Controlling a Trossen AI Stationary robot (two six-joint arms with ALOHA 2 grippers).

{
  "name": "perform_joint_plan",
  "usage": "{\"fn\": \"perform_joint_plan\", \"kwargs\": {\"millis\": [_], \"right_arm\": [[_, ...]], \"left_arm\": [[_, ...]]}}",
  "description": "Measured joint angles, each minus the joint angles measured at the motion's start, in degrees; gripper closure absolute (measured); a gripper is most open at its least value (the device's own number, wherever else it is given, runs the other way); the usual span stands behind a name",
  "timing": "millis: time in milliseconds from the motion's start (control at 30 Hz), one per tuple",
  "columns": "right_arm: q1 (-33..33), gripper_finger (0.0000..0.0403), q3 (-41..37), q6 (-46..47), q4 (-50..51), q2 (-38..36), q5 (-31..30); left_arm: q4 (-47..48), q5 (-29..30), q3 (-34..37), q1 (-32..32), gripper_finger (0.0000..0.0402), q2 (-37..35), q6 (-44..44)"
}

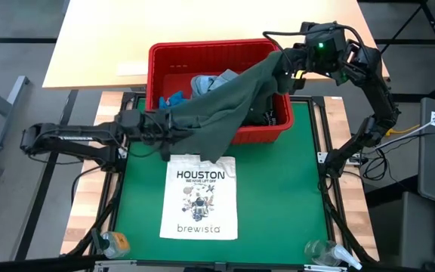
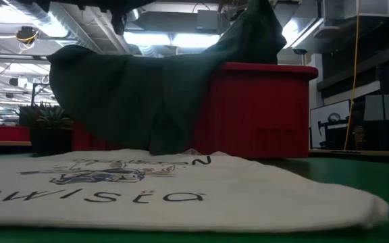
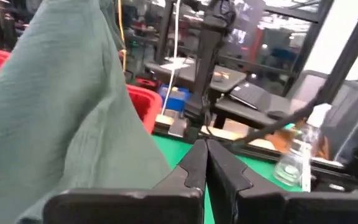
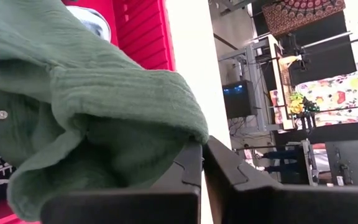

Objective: Fold Laundry from Bin
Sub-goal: Fold the green t-shirt

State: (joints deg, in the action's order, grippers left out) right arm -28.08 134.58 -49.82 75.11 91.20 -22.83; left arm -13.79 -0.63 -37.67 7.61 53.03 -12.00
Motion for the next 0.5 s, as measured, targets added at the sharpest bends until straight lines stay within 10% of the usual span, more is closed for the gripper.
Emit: {"fn": "perform_joint_plan", "kwargs": {"millis": [500], "right_arm": [[0.00,0.0400,0.00,0.04,0.00,0.02,0.96]], "left_arm": [[-11.38,11.96,0.00,1.61,0.0253,14.39,7.99]]}}
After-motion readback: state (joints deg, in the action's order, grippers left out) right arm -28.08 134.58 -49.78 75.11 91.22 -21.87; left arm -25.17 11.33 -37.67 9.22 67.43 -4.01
